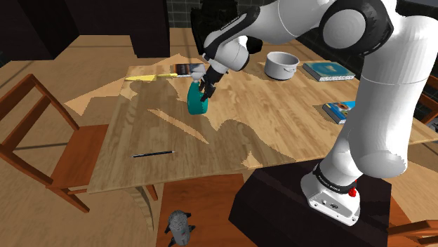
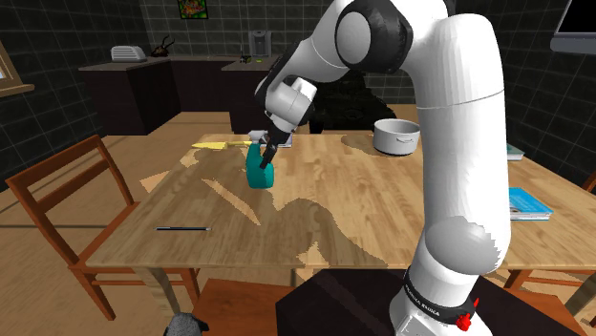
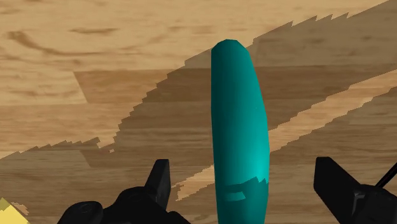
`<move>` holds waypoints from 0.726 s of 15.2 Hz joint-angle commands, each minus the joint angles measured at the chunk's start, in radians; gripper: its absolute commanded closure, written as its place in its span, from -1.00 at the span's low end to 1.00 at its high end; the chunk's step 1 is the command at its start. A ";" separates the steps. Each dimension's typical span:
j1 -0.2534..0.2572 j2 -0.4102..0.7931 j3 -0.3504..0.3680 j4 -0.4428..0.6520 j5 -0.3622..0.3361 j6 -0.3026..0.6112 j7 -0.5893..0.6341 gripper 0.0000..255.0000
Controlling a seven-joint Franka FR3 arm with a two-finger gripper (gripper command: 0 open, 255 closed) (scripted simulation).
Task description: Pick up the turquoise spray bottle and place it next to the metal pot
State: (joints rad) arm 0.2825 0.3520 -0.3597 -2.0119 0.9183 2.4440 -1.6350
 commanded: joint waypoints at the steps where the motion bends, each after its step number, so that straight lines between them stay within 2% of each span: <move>1: 0.000 0.000 0.000 0.000 0.000 0.000 0.000 -1.00; 2: 0.000 0.000 0.000 0.000 0.000 0.000 0.000 1.00; 11: 0.000 0.000 0.000 0.000 0.000 0.000 0.000 1.00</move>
State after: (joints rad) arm 0.2824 0.3521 -0.3597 -2.0119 0.9183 2.4441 -1.6351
